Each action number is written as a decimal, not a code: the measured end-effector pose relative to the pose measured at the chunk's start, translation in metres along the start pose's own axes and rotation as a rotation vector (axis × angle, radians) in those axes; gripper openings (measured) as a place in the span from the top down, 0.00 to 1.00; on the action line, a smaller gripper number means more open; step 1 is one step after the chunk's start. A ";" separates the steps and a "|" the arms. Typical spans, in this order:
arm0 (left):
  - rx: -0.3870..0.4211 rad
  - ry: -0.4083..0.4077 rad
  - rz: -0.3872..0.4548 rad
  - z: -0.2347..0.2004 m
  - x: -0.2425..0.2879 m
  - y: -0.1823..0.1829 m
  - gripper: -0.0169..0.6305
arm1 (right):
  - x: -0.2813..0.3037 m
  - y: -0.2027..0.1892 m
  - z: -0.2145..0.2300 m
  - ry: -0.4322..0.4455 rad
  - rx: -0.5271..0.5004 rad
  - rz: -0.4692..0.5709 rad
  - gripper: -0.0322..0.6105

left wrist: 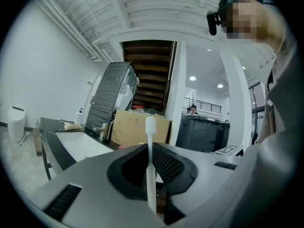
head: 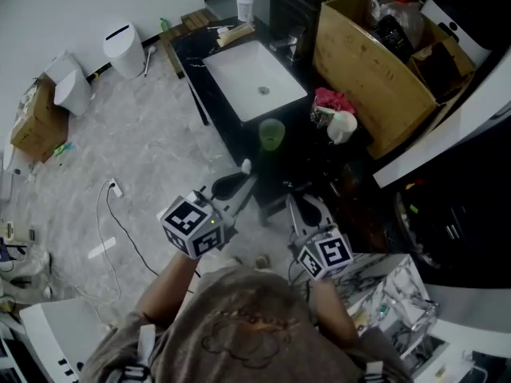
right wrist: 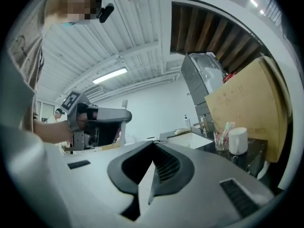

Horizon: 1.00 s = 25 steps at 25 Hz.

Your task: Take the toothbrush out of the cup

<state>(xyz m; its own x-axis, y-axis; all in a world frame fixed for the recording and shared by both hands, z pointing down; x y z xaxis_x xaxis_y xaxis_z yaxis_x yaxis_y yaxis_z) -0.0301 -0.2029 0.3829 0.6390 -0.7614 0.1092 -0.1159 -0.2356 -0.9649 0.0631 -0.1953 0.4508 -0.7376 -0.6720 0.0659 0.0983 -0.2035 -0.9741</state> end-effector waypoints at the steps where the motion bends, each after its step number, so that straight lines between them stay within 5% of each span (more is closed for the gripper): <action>1: -0.005 -0.004 0.005 0.004 -0.007 -0.005 0.94 | -0.004 -0.001 -0.005 0.006 0.002 0.000 0.95; 25: 0.021 0.015 0.058 0.031 -0.143 -0.075 0.94 | -0.052 -0.030 -0.132 0.008 -0.022 -0.001 0.95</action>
<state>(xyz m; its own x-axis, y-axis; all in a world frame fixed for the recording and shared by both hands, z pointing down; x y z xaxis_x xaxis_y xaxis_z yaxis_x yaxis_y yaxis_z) -0.0893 -0.0579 0.4323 0.6204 -0.7822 0.0563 -0.1364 -0.1783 -0.9745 0.0103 -0.0604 0.4479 -0.7428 -0.6664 0.0648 0.0832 -0.1879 -0.9787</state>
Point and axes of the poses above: the fingertips, and each gripper's own axes: x forward along the fingers, z to its right, y out of its top, the point moved 1 cm from there along -x, backward along the fingers, and after that the axes turned 1 degree about -y, right-handed, at the moved point
